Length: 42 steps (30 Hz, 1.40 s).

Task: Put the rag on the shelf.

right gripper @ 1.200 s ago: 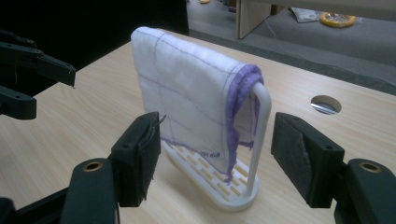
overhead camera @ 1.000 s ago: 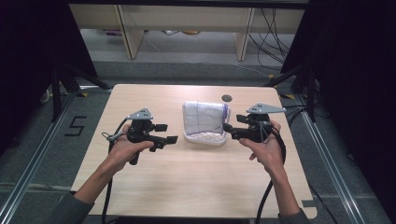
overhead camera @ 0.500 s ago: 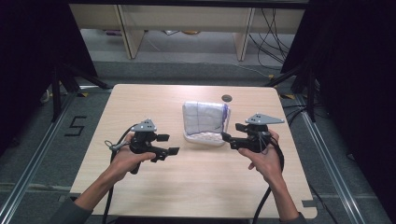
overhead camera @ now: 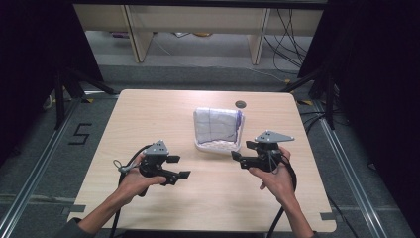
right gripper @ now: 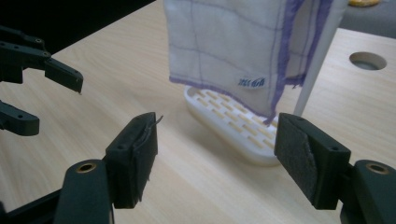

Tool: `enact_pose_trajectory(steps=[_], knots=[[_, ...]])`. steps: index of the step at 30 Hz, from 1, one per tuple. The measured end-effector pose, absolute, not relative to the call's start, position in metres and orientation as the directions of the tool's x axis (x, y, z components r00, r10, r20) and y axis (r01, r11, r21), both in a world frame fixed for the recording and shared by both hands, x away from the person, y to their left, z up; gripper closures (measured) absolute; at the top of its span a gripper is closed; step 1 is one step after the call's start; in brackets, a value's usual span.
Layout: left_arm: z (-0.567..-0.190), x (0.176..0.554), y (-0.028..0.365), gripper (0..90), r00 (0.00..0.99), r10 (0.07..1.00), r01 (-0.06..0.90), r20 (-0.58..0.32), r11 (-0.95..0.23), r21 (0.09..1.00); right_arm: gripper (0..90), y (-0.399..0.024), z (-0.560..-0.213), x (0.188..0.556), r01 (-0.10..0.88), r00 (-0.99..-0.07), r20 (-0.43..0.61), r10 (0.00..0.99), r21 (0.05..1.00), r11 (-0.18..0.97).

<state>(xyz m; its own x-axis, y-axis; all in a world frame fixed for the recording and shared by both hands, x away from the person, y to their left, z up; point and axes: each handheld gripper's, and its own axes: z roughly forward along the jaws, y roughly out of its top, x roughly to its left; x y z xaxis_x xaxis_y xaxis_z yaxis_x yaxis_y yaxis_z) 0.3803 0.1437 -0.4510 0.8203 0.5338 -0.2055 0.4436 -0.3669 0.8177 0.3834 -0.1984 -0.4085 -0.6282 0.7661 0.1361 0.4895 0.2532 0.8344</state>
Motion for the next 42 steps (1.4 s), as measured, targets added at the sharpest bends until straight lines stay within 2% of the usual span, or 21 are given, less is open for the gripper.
enact_pose_trajectory(steps=[7,11,13,17,18,19,21,28,30,34,37,42], knots=[[-0.46,0.366,0.151,25.9,0.826,0.521,0.449,-0.216,-0.377,0.81,30.8,-0.196,-0.421,0.374,0.486,-0.644,0.121,0.755,0.827,0.282],[-0.468,0.36,0.156,25.9,0.816,0.533,0.463,-0.224,-0.372,0.805,30.5,-0.197,-0.431,0.362,0.52,-0.64,0.167,0.75,0.812,0.263],[-0.471,0.358,0.158,25.9,0.816,0.533,0.466,-0.226,-0.374,0.802,30.5,-0.201,-0.436,0.358,0.499,-0.649,0.128,0.75,0.816,0.292],[-0.475,0.354,0.16,25.9,0.815,0.534,0.468,-0.226,-0.374,0.801,30.5,-0.201,-0.443,0.345,0.534,-0.637,0.154,0.756,0.795,0.288],[-0.476,0.351,0.162,25.9,0.817,0.533,0.466,-0.221,-0.384,0.797,30.5,-0.202,-0.446,0.345,0.508,-0.655,0.139,0.742,0.809,0.297],[-0.476,0.349,0.162,26.0,0.817,0.53,0.47,-0.227,-0.383,0.795,30.4,-0.201,-0.447,0.34,0.545,-0.637,0.172,0.751,0.79,0.281],[-0.478,0.346,0.162,25.9,0.823,0.529,0.455,-0.208,-0.394,0.799,30.2,-0.202,-0.451,0.339,0.517,-0.656,0.146,0.741,0.802,0.3],[-0.483,0.336,0.162,25.3,0.83,0.525,0.443,-0.188,-0.416,0.794,26.1,-0.197,-0.463,0.327,0.551,-0.65,0.168,0.741,0.776,0.307],[-0.485,0.333,0.163,24.7,0.831,0.522,0.441,-0.192,-0.408,0.799,24.5,-0.197,-0.466,0.326,0.525,-0.668,0.148,0.729,0.789,0.321],[-0.487,0.327,0.166,23.7,0.831,0.53,0.437,-0.17,-0.432,0.789,22.4,-0.196,-0.468,0.32,0.523,-0.673,0.138,0.727,0.783,0.336],[-0.489,0.325,0.166,23.3,0.829,0.528,0.44,-0.184,-0.412,0.798,22.0,-0.193,-0.471,0.315,0.545,-0.668,0.172,0.724,0.775,0.319],[-0.491,0.32,0.171,22.2,0.827,0.541,0.422,-0.151,-0.422,0.803,21.1,-0.195,-0.478,0.308,0.539,-0.675,0.147,0.723,0.767,0.347]])
